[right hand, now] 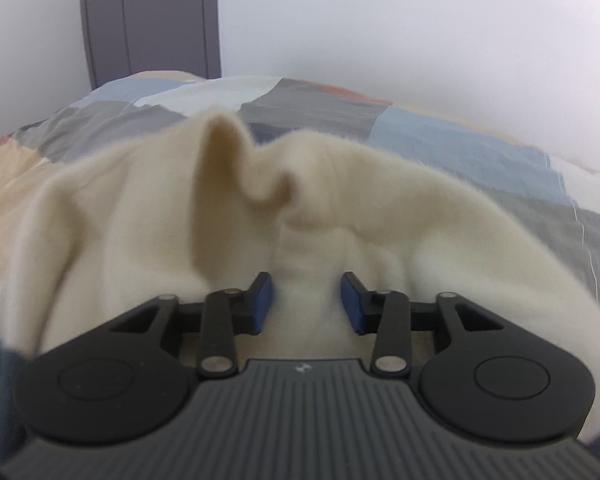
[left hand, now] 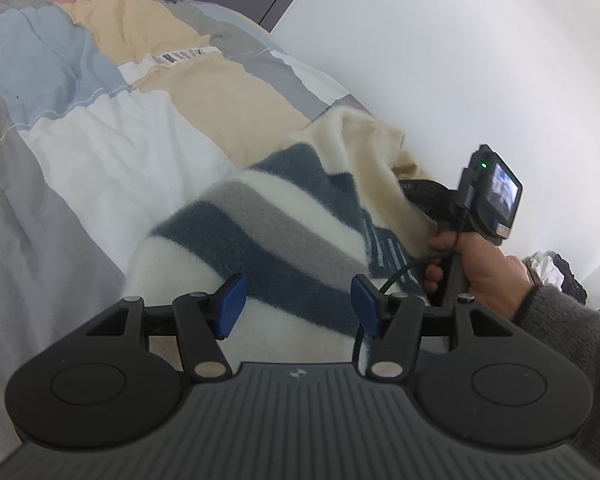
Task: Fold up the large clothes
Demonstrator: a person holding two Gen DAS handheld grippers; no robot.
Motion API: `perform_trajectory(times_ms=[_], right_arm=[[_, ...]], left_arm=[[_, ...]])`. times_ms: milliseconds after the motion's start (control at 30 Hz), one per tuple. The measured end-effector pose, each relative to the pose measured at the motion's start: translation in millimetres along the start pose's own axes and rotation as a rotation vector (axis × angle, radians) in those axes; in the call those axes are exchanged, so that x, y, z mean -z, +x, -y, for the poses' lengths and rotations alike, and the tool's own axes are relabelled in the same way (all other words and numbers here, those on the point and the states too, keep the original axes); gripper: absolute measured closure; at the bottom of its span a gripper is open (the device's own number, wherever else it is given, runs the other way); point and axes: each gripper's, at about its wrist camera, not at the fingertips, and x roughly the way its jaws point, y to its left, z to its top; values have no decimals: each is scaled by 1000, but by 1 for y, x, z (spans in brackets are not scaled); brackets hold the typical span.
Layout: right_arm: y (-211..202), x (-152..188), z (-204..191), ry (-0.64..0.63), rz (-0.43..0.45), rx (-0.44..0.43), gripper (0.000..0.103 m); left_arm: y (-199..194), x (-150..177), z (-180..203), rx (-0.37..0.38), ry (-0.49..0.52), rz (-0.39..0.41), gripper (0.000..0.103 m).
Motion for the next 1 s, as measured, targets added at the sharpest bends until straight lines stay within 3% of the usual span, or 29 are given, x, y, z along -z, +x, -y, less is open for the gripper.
perform_trajectory(times_ms=[100,233,333,500,567,667,800,1000], right_arm=[[9,-8,1,-1,9,50,89],[12,-30,15,31,86,129,90],[24,-42,30,53,78,158,90],[31,-30,36,42,66,117,88],[20,-23,36,21,86,96,86],[-10,-15,32,-18,119,65,74],[-63,-12,41,27,136,-14,73],[-152,6,45,-2,156,-113,73]], left_arm=[[1,0,-1,4,0,5,39],[1,0,-3,13,-7,11,39],[1,3,-5,15,-2,8,39],[2,4,-2,13,19,10,39],[4,5,-1,0,35,8,39],[4,7,3,-19,48,12,39],[-8,13,15,-38,76,31,39],[-44,29,42,-51,142,53,39]])
